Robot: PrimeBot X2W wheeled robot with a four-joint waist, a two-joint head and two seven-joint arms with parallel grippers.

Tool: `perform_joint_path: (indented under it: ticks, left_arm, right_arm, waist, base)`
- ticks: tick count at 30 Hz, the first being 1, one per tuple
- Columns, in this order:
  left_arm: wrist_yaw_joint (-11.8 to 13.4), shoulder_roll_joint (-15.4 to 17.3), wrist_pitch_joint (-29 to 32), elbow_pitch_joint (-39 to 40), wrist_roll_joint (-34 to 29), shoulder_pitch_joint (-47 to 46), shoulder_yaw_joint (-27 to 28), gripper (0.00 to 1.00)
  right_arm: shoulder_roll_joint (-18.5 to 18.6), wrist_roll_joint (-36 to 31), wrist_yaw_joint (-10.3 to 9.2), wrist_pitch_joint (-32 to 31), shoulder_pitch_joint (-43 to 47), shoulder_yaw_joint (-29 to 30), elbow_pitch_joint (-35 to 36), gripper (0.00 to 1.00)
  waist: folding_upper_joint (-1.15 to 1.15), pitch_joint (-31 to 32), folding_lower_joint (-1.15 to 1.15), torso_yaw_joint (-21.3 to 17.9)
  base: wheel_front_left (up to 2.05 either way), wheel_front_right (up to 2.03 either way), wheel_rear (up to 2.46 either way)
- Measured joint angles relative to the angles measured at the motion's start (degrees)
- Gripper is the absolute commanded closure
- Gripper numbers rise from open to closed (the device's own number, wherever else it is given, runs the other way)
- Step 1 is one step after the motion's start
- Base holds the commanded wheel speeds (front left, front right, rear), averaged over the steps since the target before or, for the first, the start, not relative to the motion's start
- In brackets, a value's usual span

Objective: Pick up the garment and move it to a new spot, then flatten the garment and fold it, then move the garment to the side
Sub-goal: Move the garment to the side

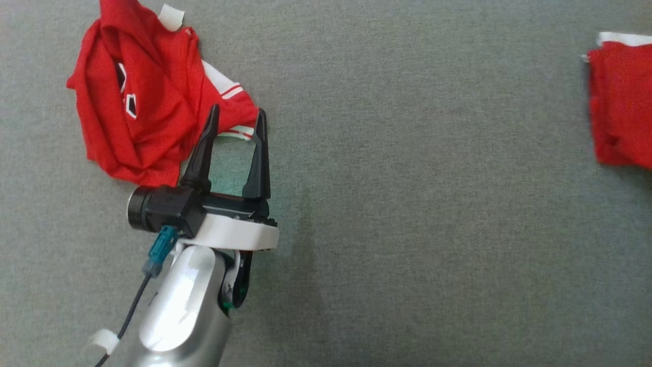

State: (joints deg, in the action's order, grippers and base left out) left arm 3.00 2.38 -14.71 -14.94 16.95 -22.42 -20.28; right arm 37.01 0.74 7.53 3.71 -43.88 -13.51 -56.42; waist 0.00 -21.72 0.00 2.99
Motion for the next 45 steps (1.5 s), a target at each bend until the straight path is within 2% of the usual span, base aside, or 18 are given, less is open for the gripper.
perform_joint_path:
  ticks: [8, 18, 19, 20, 24, 28, 34, 40, 45]
  left_arm:
    - [-0.04, 0.0, 0.0, 0.22, -0.73, -1.03, 0.18, 0.0]
    - [-0.05, -0.01, 0.0, 0.24, -0.88, -1.46, 0.14, 0.0]
    - [-0.05, -0.01, 0.0, 0.24, -0.88, -1.63, 0.13, 0.0]
    - [-0.05, -0.01, 0.0, 0.23, -0.88, -1.86, 0.13, 0.0]
    - [-0.04, -0.02, 0.0, -0.04, -0.89, -2.15, 0.13, 0.0]
    - [-0.04, -0.02, 0.0, -0.3, -0.88, -1.83, 0.25, 0.0]
    - [-0.05, -0.02, 0.0, -0.41, -0.88, 0.43, 1.41, 0.0]
    - [-0.07, -0.01, 0.0, -0.41, -0.78, 3.11, 1.87, 0.0]
    - [-0.07, -0.01, 0.0, -0.4, -0.78, 5.69, 2.72, 0.0]
  right_arm:
    - [5.19, -1.32, 0.0, 0.66, -0.47, -0.01, -2.6, 1.0]
    - [5.47, -4.7, 0.0, 2.44, -4.16, 3.48, -4.03, 1.0]
    - [5.46, -5.36, 0.0, 2.77, -4.51, 4.16, -4.1, 0.62]
    - [5.46, -6.05, 0.0, 3.32, -4.83, 4.88, -4.1, 0.0]
    - [4.67, -9.47, 0.0, 4.95, -5.1, 9.69, -3.87, 0.0]
    - [1.18, -11.58, 0.0, 7.08, -4.97, 15.67, -2.08, 0.0]
    - [-4.9, -13.1, 0.0, 8.92, -4.49, 20.45, 3.8, 0.0]
    - [-12.57, -13.26, 0.0, 9.44, -0.24, 22.67, 12.28, 0.0]
    - [-20.28, -10.4, 0.0, 9.42, 5.33, 22.68, 20.51, 0.0]
  waist:
    - [0.0, -2.52, 0.0, 1.0]
    - [0.0, -4.26, 0.0, 1.65]
    - [0.0, -4.25, 0.0, 1.65]
    - [0.0, -4.2, 0.0, 1.65]
    - [0.0, -3.1, 0.0, 1.38]
    - [0.0, -0.51, 0.0, 0.94]
    - [0.0, 3.94, -0.01, 0.13]
    - [0.0, 8.66, -0.01, -0.26]
    - [0.0, 12.44, -0.02, -0.14]
  base:
    - [0.0, 0.0, 0.0]
    - [0.0, 0.0, 0.0]
    - [0.0, 0.0, 0.0]
    - [0.0, 0.0, 0.0]
    - [0.0, 0.0, 0.0]
    - [0.0, 0.0, 0.0]
    - [0.0, 0.0, 0.0]
    - [0.0, 0.0, 0.0]
    - [0.0, 0.0, 0.0]
